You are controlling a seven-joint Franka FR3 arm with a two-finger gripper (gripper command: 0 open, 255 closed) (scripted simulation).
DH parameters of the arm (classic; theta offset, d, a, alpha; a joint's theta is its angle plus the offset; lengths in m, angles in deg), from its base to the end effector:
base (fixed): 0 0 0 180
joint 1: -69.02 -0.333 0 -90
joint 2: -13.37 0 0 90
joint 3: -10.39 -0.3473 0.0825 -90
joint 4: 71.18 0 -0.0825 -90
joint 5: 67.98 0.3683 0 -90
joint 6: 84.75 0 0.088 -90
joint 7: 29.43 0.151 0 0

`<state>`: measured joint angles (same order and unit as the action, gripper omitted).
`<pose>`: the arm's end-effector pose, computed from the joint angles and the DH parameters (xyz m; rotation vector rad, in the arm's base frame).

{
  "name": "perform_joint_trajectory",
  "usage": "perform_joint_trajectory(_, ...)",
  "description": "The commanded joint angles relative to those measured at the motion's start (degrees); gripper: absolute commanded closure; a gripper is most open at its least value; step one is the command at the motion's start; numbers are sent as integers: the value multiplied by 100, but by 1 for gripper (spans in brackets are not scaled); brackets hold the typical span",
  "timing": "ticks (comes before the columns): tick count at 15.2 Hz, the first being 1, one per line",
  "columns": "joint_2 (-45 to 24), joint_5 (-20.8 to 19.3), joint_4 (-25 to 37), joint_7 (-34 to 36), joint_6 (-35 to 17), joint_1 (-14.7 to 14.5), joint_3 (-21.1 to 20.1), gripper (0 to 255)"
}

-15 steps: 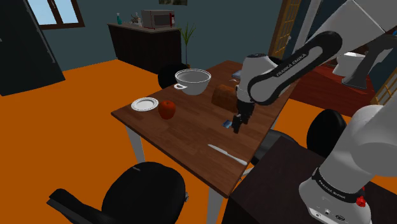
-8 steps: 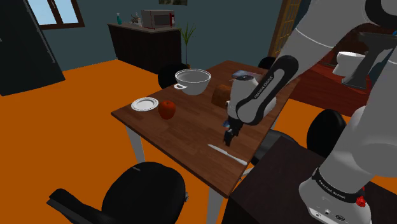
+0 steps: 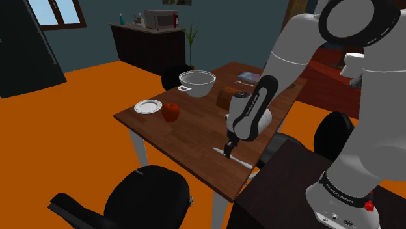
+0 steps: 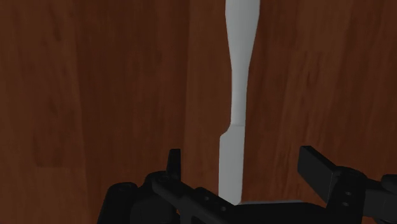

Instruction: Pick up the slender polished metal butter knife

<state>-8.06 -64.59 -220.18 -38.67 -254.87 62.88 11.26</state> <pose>0.4319 0.0355 0.1252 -3.1219 -0.3069 0.0079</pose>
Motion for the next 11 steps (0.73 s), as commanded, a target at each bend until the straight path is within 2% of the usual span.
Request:
perform_joint_trajectory(1,-190,15,48,-8,-145,13,-25,0)
perform_joint_trajectory(5,-453,28,132,-21,-326,38,-53,0)
perform_joint_trajectory(6,-454,28,132,-24,-326,41,-52,255)
perform_joint_trajectory(11,-445,27,127,-26,-322,43,-52,255)
